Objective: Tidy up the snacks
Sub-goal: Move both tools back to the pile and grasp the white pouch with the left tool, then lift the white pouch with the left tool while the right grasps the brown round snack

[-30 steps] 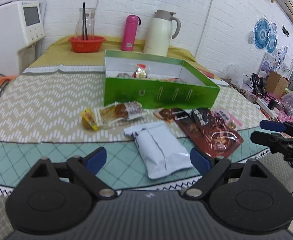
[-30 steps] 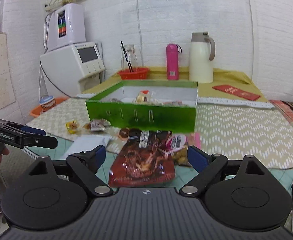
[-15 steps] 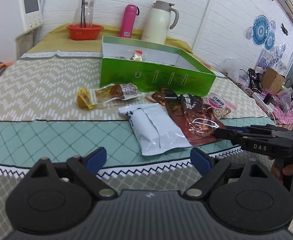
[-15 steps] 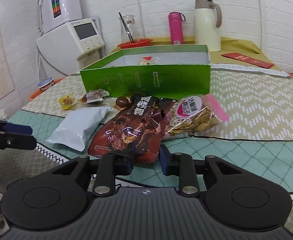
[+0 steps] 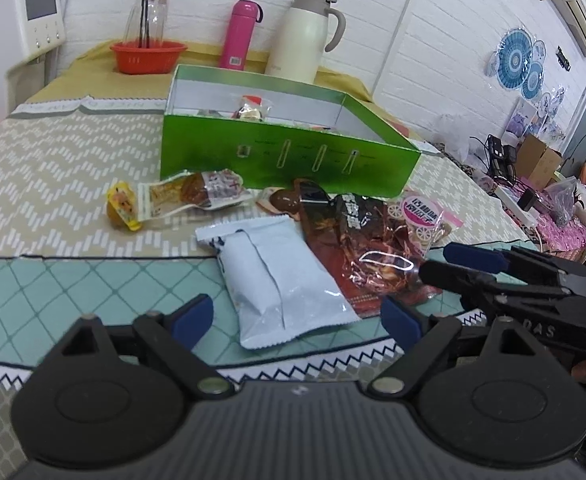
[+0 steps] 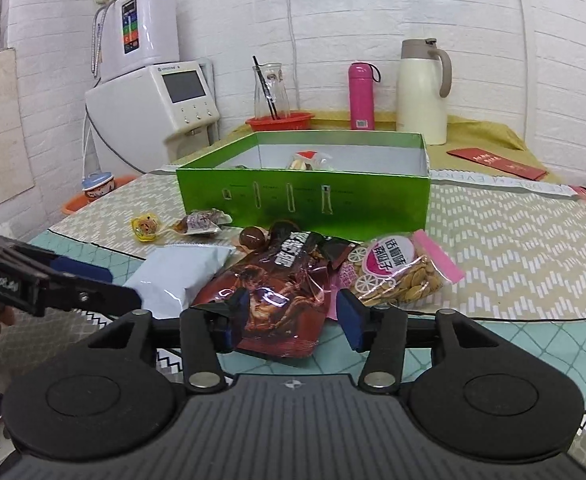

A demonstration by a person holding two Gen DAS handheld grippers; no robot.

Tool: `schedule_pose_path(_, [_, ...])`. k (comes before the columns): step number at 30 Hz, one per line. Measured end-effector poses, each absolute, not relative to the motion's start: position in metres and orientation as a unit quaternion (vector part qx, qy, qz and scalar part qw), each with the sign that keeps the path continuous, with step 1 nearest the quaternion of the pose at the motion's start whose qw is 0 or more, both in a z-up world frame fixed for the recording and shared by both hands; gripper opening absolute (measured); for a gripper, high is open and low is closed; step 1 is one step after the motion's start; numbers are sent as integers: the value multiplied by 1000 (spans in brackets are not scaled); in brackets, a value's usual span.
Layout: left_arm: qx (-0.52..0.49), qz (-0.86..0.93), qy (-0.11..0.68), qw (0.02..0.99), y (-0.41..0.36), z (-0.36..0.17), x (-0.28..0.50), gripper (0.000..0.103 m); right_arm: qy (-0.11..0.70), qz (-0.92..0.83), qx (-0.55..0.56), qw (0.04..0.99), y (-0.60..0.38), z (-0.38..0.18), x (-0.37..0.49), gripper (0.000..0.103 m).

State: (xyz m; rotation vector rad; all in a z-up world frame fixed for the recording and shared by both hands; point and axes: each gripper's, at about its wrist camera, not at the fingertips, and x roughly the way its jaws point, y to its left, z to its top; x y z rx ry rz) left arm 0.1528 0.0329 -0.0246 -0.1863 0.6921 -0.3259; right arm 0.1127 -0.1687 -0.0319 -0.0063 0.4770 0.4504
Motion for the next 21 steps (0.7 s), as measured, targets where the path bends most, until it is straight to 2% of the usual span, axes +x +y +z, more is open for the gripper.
schedule_pose_path(1, [-90, -150, 338, 925, 32, -25, 159, 90, 232, 226, -5, 946, -167, -32, 111, 94])
schedule_pose_path(4, [-89, -141, 339, 926, 28, -29, 176, 90, 230, 228, -20, 946, -162, -34, 108, 99])
schedule_pose_path(9, [-64, -122, 334, 932, 22, -40, 193, 88, 241, 221, -21, 945, -165, -38, 108, 103])
schedule_pose_path(10, [-60, -125, 327, 935, 23, -41, 192, 76, 243, 221, -20, 944, -166, -39, 108, 103])
schedule_pose_path(11, [-63, -132, 322, 935, 26, -41, 190, 69, 244, 222, -20, 944, -165, -39, 108, 103])
schedule_pose_path(13, [-65, -129, 327, 934, 31, -39, 187, 61, 246, 222, -21, 943, -164, -41, 108, 103])
schedule_pose_path(21, [-73, -121, 325, 935, 59, -40, 153, 61, 249, 227, -19, 941, -158, -41, 108, 103])
